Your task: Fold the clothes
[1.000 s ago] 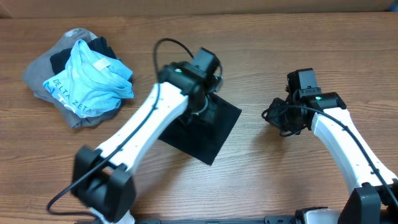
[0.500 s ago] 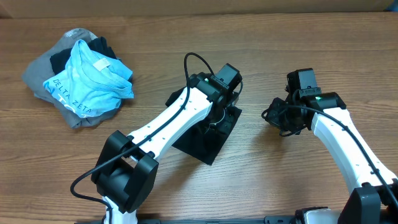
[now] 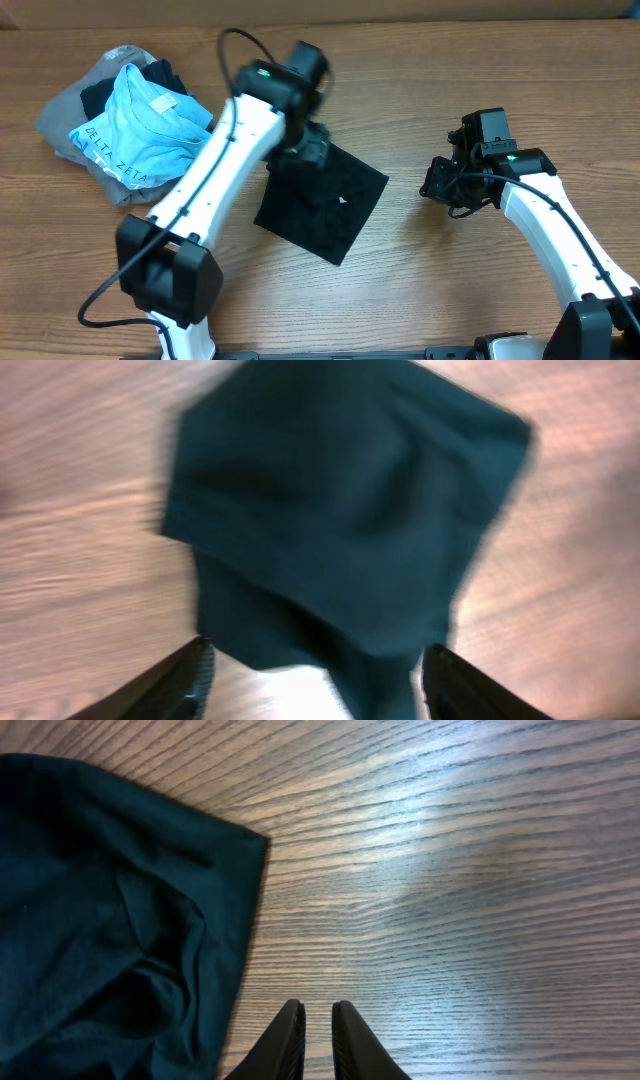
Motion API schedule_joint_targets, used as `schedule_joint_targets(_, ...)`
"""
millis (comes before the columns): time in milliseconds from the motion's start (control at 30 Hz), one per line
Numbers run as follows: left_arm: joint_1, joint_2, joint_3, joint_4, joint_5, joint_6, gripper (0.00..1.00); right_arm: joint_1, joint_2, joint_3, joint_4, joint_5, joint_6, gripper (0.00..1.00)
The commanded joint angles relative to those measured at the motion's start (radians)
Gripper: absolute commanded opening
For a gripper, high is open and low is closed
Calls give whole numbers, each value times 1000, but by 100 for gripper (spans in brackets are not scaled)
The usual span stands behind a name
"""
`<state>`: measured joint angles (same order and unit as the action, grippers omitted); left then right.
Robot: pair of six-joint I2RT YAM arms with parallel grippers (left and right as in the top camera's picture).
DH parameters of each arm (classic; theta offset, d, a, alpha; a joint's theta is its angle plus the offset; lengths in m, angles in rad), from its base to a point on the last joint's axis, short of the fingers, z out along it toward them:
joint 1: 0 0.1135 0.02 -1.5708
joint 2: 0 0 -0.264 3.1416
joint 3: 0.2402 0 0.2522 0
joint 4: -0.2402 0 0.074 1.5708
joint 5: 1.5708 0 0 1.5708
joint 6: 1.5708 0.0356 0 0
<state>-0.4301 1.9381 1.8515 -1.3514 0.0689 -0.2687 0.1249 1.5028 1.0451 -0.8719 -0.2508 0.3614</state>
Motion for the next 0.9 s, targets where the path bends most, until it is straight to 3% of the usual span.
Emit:
schedule_joint_targets(0,61,19,-21,38,18,92,72,1,-5,3,5,-13,-21,14)
schedule_joint_targets(133,100,88,-55,92,51,142,75,1,-5,3,2,-13,-21,14)
schedule_joint_targets(433,143,219,-55,103,252,240,68,1,-5,3,-11,-13,-22,13)
schedule_joint_targets(500,143,233,-55,101,303,260,49,1,-5,3,-12,-12,-22,14)
schedule_joint_targets(600,143,226,-53,95,436,301,6,1,-5,3,-12,-12,-22,14)
schedule_joint_targets(733,137,171,-29,95,534,299,4,1,-5,3,-11,-11,-23,14)
schedule_joint_targets(867,120,94,11,97,534,269,4,1,-5,3,-15,30,-22,14)
